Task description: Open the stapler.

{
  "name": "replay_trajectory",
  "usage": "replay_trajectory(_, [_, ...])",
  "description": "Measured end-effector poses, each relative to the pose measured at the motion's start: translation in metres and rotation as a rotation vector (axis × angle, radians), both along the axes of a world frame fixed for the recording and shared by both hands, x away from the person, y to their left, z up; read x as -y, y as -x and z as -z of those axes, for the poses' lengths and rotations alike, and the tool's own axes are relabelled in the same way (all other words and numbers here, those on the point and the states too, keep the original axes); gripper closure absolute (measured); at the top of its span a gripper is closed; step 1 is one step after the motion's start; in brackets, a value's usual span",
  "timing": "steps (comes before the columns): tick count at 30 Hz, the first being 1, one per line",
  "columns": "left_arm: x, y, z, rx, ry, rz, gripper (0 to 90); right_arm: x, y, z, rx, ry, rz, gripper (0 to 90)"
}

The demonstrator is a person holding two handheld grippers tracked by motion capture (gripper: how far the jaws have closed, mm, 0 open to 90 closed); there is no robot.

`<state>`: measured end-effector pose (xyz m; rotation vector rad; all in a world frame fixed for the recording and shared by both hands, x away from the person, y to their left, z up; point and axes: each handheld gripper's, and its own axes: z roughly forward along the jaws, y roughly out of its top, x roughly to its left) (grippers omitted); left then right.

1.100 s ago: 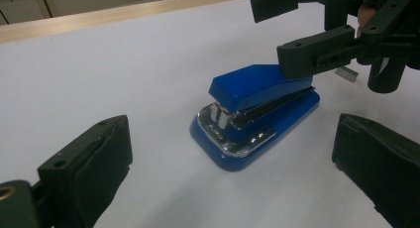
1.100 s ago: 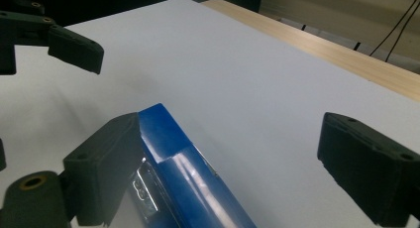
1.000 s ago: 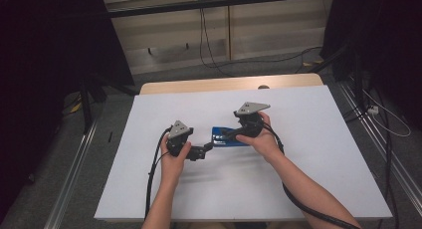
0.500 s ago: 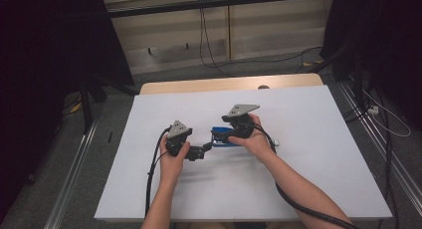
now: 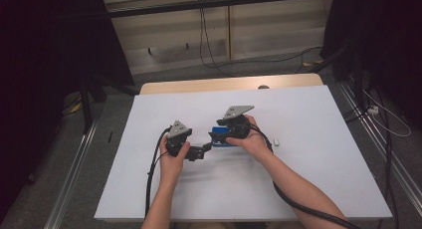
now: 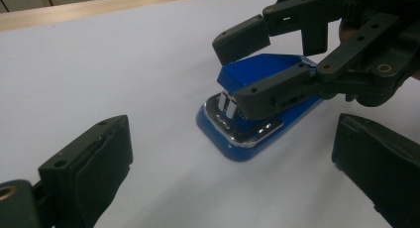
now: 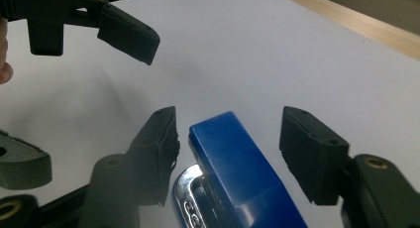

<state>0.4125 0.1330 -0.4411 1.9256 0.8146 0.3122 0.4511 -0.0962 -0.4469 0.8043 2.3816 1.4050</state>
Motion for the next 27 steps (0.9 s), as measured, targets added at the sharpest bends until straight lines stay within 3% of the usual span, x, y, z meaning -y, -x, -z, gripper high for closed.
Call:
replay_trajectory(9, [-0.0002, -0.0002, 0.0006, -0.006, 0.001, -0.003, 2.6, -0.0036, -0.0022, 0.0018, 0.009, 0.044, -0.018, 51.7])
replay_trajectory(21, [-0.0001, -0.0008, 0.0011, -0.005, -0.003, 0.004, 2.7, -0.0073, -0.0041, 0.0009, 0.037, 0.087, -0.047, 54.7])
replay_trajectory(27, [-0.0002, -0.001, 0.0011, -0.005, 0.0, -0.001, 2.9, -0.0071, -0.0053, -0.0011, 0.073, 0.125, -0.105, 56.9])
